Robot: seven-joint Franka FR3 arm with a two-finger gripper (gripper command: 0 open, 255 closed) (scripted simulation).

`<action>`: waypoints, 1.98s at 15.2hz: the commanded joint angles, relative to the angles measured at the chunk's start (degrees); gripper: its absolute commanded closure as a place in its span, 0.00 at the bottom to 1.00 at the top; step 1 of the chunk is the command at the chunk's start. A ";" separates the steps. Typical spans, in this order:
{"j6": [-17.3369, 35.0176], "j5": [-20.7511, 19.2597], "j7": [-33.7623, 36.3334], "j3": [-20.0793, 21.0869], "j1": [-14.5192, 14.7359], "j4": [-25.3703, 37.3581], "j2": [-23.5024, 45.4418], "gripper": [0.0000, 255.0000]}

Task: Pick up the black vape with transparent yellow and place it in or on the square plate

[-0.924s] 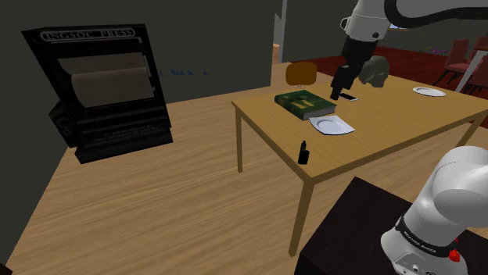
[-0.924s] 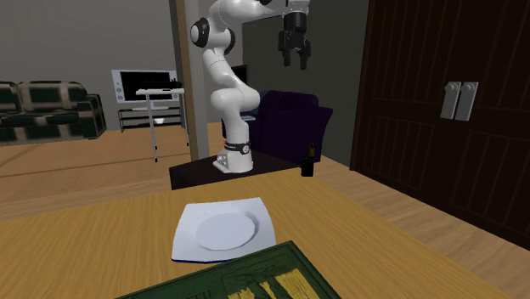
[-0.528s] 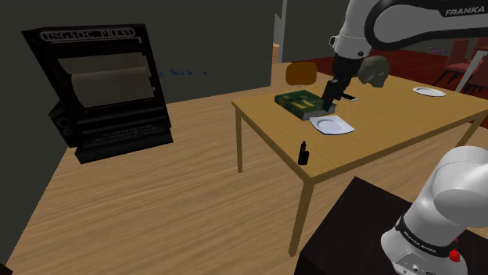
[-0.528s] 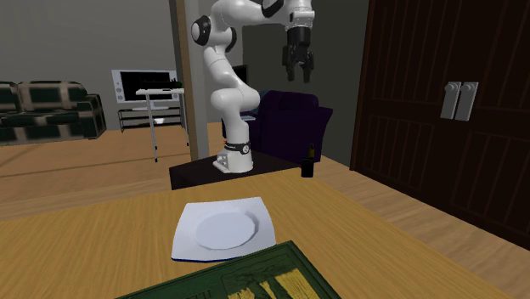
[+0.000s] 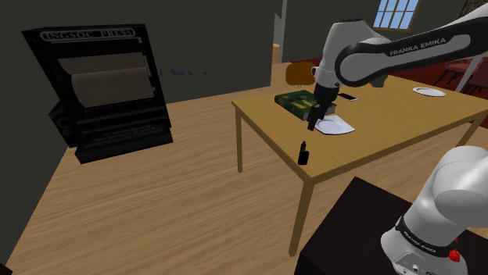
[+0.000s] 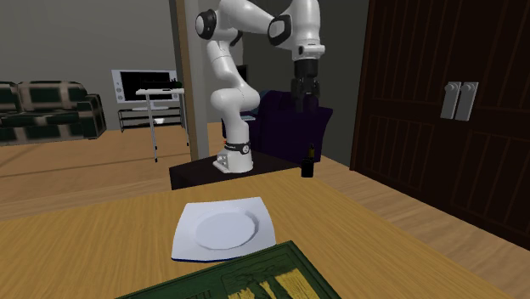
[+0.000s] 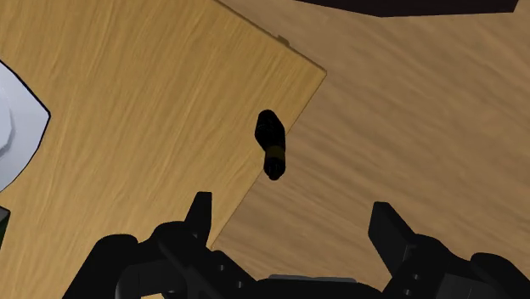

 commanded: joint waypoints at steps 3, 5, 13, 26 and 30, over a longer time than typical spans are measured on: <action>8.06 0.27 -2.43 -1.41 0.40 -1.65 6.94 0.00; 11.86 0.61 -3.73 -2.06 0.66 -1.90 10.83 0.00; 19.18 0.78 -4.22 -2.48 0.72 -4.10 16.04 0.00; 19.67 0.78 -4.22 -2.49 0.72 -4.26 16.38 1.00; 19.71 0.79 -4.25 -2.50 0.72 -4.23 16.44 1.00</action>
